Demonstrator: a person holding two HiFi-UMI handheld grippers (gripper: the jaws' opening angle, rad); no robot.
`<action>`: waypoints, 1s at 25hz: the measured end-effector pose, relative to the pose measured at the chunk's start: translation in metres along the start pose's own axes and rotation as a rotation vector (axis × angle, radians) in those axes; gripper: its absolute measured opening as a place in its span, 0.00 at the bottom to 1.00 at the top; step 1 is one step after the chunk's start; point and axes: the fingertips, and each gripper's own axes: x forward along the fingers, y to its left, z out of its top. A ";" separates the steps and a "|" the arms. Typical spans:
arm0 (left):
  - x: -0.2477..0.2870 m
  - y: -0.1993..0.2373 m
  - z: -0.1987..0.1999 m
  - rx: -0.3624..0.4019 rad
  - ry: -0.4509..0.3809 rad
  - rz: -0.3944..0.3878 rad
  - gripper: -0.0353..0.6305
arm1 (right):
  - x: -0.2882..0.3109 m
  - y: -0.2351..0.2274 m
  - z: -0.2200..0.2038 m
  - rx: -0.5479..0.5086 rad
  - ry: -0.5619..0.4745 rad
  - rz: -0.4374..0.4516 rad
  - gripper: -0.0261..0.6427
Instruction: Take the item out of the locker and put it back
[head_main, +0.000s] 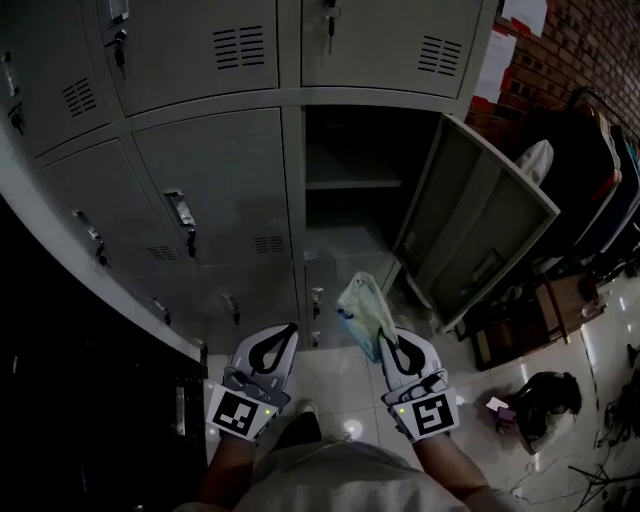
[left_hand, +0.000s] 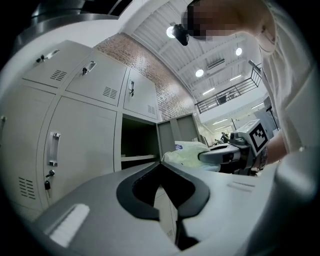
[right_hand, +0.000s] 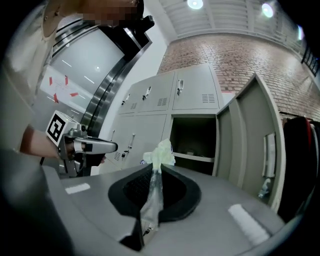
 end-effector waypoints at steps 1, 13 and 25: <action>-0.005 -0.009 0.005 -0.005 -0.018 0.016 0.02 | -0.011 0.003 0.003 0.001 -0.006 0.009 0.05; -0.069 -0.085 0.021 -0.009 0.020 0.018 0.02 | -0.102 0.044 0.019 -0.054 0.001 0.031 0.05; -0.093 -0.093 0.033 0.025 0.009 -0.023 0.02 | -0.106 0.067 0.036 -0.017 -0.026 0.025 0.05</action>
